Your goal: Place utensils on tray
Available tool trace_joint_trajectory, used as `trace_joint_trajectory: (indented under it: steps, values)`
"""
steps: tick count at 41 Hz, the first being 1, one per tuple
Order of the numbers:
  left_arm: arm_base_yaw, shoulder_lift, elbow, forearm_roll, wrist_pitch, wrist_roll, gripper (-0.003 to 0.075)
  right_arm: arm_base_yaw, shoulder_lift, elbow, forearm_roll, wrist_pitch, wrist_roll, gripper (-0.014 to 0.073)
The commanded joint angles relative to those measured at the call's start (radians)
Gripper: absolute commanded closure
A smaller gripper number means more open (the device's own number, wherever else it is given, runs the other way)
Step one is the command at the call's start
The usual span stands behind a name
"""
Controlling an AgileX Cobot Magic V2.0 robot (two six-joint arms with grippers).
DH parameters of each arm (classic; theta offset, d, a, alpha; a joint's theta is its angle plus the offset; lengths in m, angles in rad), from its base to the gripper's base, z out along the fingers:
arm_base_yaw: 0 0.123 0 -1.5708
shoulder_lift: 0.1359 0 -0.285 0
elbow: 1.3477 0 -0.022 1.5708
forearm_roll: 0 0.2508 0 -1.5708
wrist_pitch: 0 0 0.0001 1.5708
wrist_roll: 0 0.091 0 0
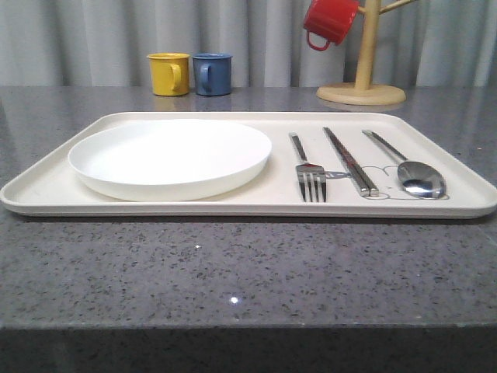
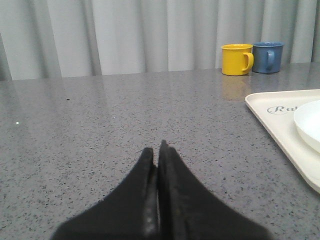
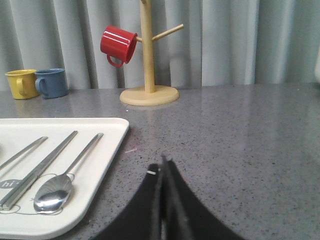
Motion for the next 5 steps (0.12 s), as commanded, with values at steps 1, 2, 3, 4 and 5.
trace_joint_trajectory:
  steps: [1,2,3,4,5]
  values:
    - [-0.009,-0.023,-0.002,-0.004,-0.088,-0.011,0.0738,-0.007,-0.017,-0.001,0.005,-0.090,-0.012,0.0715]
    - [-0.009,-0.023,-0.002,-0.004,-0.088,-0.011,0.0738,-0.007,-0.017,-0.001,0.005,-0.090,-0.012,0.0715]
    - [-0.009,-0.023,-0.002,-0.004,-0.088,-0.011,0.0738,-0.007,-0.017,-0.001,0.005,-0.090,-0.012,0.0715]
    - [-0.009,-0.023,-0.002,-0.004,-0.088,-0.011,0.0738,-0.007,-0.017,-0.001,0.005,-0.090,-0.012,0.0715]
    - [-0.009,-0.023,-0.002,-0.004,-0.088,-0.011,0.0738,-0.007,-0.017,-0.001,0.005,-0.090,-0.012,0.0715]
